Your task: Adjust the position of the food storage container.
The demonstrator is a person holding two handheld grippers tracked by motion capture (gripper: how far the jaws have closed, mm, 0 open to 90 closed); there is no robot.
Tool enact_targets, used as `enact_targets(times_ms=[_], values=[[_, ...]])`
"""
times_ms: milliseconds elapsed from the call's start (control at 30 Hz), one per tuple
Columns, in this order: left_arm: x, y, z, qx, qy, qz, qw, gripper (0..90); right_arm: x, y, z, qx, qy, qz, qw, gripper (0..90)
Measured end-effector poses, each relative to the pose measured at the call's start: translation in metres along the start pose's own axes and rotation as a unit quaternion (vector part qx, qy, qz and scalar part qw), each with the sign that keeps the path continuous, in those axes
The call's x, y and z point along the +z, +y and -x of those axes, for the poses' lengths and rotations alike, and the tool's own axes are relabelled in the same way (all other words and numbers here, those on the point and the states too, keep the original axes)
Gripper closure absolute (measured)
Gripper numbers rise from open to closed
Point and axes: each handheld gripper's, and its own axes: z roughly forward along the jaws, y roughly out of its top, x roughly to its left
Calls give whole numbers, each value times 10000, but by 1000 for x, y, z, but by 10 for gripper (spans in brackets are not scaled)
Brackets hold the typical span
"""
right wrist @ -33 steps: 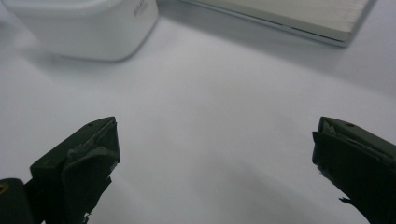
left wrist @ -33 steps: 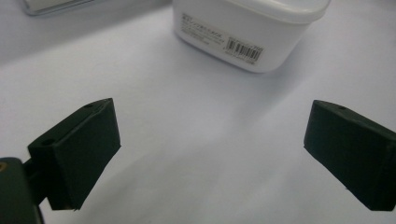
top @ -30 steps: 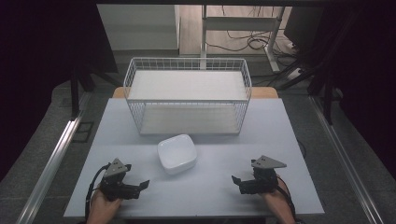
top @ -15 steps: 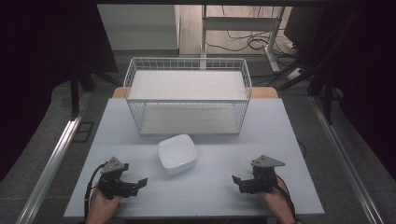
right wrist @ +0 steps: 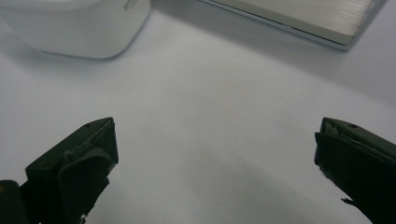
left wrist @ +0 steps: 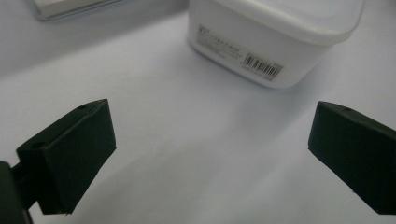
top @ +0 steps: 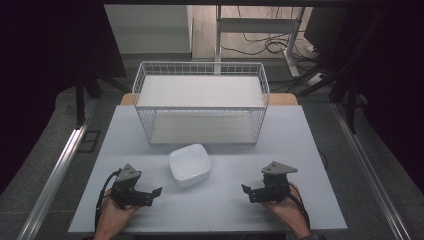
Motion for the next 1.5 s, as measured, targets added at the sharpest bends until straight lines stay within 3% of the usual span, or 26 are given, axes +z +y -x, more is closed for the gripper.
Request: enact_targets(times_ms=[167,233,300,333,367,400,533,567,600,700,733,767,867,900,933,1067,1167,1267,1500], values=[[4,6,-2,67,-20,-51,10000,108,7,9,0,195,186,-223,9994,42],[6,9,-3,104,-43,-50,9999,153,10,12,-1,292,235,-275,9989,87],[7,11,-4,115,-52,-43,9999,208,12,18,-2,349,322,-238,9986,189],[8,12,-5,112,-76,-47,9999,208,12,18,-2,349,322,-238,9986,189],[9,13,-6,103,-81,-42,9999,247,14,22,-3,329,383,-200,9985,265],[10,14,-6,75,-83,-32,9999,247,14,22,-3,329,383,-200,9985,265],[17,20,-10,63,-59,-72,9999,353,23,35,-5,219,415,-140,9988,418],[19,22,-11,59,-42,-97,9999,353,23,35,-5,219,415,-140,9988,418],[23,26,-13,9,-53,-96,9999,420,28,40,-6,193,489,-152,9985,474],[27,31,-14,-1,-87,-77,9999,544,34,44,-7,149,518,-148,9984,520],[29,34,-15,-11,-73,-81,9999,544,37,46,-8,102,520,-144,9985,553],[35,38,-15,-16,-62,-112,9999,634,43,50,-10,67,548,-181,9983,620],[42,43,-16,1,-88,-163,9998,770,53,56,-12,-26,591,-233,9980,729],[42,43,-16,1,-88,-163,9998,806,53,56,-12,-26,591,-233,9980,729],[44,44,-16,24,-75,-146,9999,836,59,61,-13,-16,560,-238,9981,802],[49,50,-17,45,-66,-75,9999,898,71,70,-17,-55,606,-220,9979,884],[55,52,-17,13,-26,-115,9999,900,78,75,-19,-53,629,-245,9977,888],[63,55,-19,-98,-160,-85,9998,900,93,80,-24,-36,636,-385,9972,889],[75,61,-13,-141,-345,-76,9993,900,100,81,-24,-88,695,-415,9967,886]])
